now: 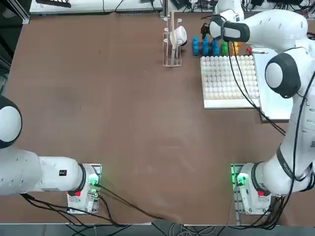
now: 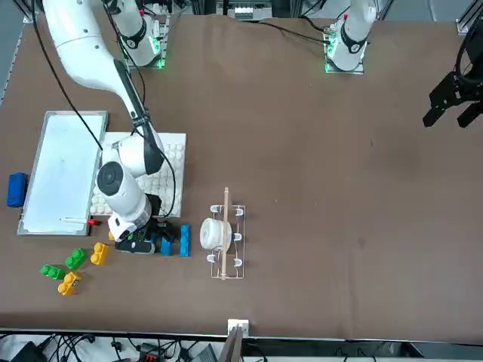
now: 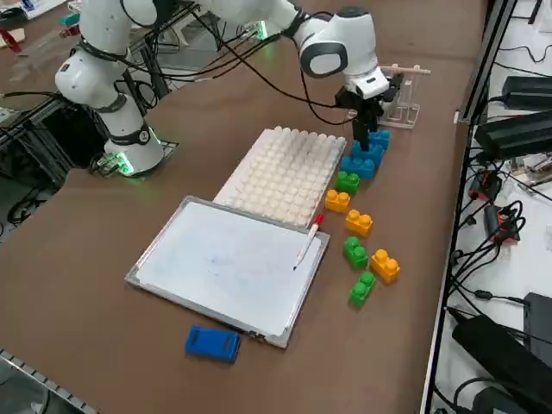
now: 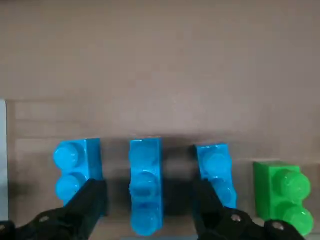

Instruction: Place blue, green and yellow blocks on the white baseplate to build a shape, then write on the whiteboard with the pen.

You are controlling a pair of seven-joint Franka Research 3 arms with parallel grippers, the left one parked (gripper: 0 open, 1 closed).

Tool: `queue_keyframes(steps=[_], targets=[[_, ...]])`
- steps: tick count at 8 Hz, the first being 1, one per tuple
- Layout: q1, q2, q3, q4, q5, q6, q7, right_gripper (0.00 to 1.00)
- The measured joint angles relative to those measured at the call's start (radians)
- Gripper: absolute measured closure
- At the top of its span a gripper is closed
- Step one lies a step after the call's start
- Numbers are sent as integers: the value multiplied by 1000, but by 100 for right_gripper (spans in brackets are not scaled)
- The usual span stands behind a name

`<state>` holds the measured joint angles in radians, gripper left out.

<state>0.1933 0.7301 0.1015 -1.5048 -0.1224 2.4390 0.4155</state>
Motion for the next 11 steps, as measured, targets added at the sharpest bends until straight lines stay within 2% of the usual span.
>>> queue_keyframes(steps=[5,8,9,10,11], targets=[[8,104,0,92,0,1,-2,0],[7,123,0,100,0,1,-2,4],[7,125,0,100,0,1,-2,19],[6,125,0,100,0,1,-2,41],[7,125,0,102,0,0,-2,59]])
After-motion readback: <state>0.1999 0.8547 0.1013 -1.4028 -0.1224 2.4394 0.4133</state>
